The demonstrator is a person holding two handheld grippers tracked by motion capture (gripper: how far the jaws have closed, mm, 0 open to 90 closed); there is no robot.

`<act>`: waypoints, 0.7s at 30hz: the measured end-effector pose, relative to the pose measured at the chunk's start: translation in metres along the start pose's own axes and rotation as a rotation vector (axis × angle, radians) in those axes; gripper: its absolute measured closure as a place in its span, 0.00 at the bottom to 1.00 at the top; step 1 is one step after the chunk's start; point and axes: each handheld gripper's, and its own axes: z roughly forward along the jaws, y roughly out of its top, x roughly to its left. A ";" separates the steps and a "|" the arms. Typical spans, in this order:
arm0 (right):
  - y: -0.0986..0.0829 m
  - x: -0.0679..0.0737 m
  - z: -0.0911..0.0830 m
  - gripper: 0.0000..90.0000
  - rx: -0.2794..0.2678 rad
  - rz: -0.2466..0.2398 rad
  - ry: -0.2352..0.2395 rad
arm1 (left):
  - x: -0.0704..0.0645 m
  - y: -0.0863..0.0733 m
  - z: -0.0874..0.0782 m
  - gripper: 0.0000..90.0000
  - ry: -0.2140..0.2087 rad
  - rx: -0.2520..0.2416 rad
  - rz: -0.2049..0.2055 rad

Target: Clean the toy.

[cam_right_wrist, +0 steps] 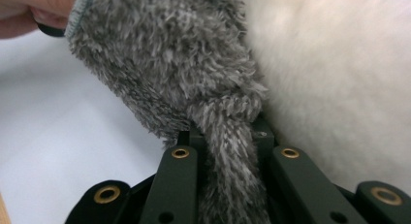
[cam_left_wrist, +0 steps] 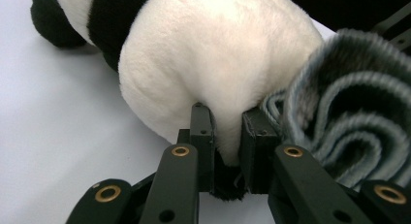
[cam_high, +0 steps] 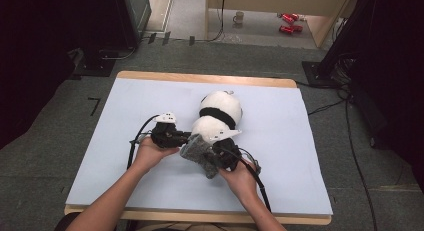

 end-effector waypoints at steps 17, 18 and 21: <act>0.000 0.006 0.007 0.87 0.095 -0.023 0.018 | 0.004 0.001 -0.004 0.87 0.012 0.007 0.026; 0.001 0.006 0.004 0.87 0.089 -0.024 0.013 | 0.004 0.001 -0.004 0.87 0.011 0.007 0.025; 0.006 0.002 -0.008 0.87 0.061 -0.009 0.013 | 0.005 0.001 -0.004 0.86 0.011 0.003 0.023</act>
